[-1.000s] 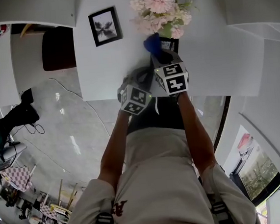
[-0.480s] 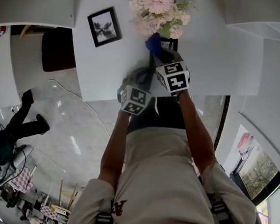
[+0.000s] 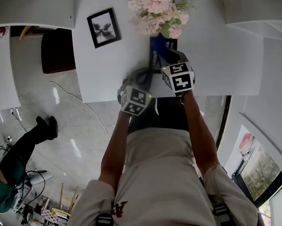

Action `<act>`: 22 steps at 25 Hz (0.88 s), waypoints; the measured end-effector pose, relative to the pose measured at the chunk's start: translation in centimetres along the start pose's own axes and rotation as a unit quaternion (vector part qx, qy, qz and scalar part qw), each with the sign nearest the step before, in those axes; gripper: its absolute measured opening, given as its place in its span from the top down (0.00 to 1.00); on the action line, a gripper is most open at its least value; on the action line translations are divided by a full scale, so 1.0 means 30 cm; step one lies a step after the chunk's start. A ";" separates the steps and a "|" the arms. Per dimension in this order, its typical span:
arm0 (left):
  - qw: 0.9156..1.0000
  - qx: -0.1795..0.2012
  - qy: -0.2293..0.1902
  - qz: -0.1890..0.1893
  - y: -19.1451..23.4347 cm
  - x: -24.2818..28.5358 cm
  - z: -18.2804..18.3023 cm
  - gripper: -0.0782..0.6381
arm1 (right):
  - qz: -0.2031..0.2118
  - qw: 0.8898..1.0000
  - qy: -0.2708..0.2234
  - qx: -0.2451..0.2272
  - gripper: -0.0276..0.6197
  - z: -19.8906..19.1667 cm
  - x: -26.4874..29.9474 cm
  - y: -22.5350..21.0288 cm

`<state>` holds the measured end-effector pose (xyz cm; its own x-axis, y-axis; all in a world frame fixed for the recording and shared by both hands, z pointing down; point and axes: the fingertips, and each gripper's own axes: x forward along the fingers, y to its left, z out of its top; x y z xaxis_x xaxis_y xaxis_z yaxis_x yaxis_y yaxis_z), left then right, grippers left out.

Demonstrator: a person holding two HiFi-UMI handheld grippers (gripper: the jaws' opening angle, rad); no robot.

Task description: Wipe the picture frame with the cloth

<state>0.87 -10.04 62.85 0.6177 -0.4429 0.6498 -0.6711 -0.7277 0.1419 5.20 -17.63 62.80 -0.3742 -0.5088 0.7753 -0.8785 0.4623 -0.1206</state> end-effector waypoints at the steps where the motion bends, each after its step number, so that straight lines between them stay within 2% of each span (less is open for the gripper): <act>1: 1.000 0.000 0.000 0.000 0.000 0.000 0.000 0.90 | -0.003 1.000 0.001 0.001 0.88 -0.003 -0.004 -0.009; 22: 1.000 0.000 0.006 0.003 0.003 0.003 -0.003 0.90 | -0.060 0.998 0.003 0.018 0.88 -0.043 -0.102 -0.191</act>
<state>0.82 -10.11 62.99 0.6082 -0.4416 0.6597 -0.6750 -0.7249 0.1371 11.77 -17.80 61.93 -0.2637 -0.5551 0.7889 -0.9270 0.3721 -0.0480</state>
